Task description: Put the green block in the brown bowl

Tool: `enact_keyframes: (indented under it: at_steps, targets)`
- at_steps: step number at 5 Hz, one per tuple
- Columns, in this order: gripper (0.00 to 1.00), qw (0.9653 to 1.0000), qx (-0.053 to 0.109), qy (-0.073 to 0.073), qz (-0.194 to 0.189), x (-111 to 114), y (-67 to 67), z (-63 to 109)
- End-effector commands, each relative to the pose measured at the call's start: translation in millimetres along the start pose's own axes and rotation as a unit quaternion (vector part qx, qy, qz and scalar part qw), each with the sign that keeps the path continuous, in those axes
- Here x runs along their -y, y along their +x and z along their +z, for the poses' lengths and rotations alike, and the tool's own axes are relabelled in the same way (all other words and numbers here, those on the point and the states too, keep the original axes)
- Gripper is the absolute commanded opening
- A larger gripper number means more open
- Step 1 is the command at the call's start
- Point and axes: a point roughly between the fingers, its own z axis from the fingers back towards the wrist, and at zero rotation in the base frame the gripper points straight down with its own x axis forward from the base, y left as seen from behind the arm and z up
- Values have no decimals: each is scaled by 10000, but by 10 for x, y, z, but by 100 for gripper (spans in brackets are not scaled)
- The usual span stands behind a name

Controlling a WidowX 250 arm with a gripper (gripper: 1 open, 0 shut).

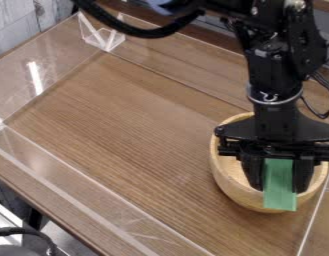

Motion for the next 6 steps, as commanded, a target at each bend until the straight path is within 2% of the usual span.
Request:
enact_keyframes:
  at_steps: [1, 6]
  targets:
    - [0, 9996, 204, -202, -26, 116, 43, 120]
    - [0, 9981, 211, -296, 490, 128, 34, 113]
